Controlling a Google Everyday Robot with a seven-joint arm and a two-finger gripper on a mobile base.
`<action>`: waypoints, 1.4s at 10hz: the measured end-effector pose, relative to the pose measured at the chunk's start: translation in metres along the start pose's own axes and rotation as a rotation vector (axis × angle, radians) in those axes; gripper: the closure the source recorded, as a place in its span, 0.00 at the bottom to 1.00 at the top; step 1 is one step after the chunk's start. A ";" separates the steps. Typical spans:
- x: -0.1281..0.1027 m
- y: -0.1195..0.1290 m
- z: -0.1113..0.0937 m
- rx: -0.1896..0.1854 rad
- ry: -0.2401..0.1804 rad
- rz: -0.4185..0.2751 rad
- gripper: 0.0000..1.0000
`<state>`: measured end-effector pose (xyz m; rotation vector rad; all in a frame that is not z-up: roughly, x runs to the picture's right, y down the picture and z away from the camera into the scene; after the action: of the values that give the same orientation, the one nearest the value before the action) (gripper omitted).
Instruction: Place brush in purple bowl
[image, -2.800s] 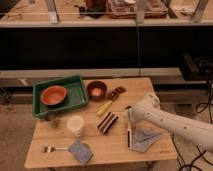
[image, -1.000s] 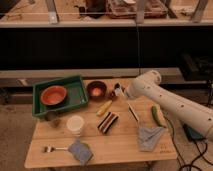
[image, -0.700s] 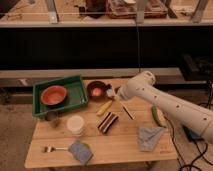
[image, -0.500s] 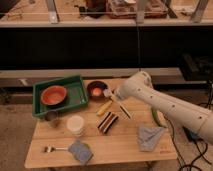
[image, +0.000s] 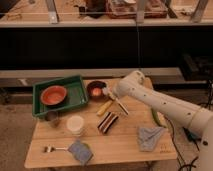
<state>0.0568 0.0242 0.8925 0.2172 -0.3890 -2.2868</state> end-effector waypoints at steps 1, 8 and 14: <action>0.003 -0.001 0.006 -0.001 0.000 0.006 0.79; 0.009 0.011 0.008 -0.025 0.032 0.081 0.20; 0.013 -0.006 0.001 -0.079 0.059 0.024 0.20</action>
<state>0.0435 0.0185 0.8906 0.2380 -0.2685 -2.2615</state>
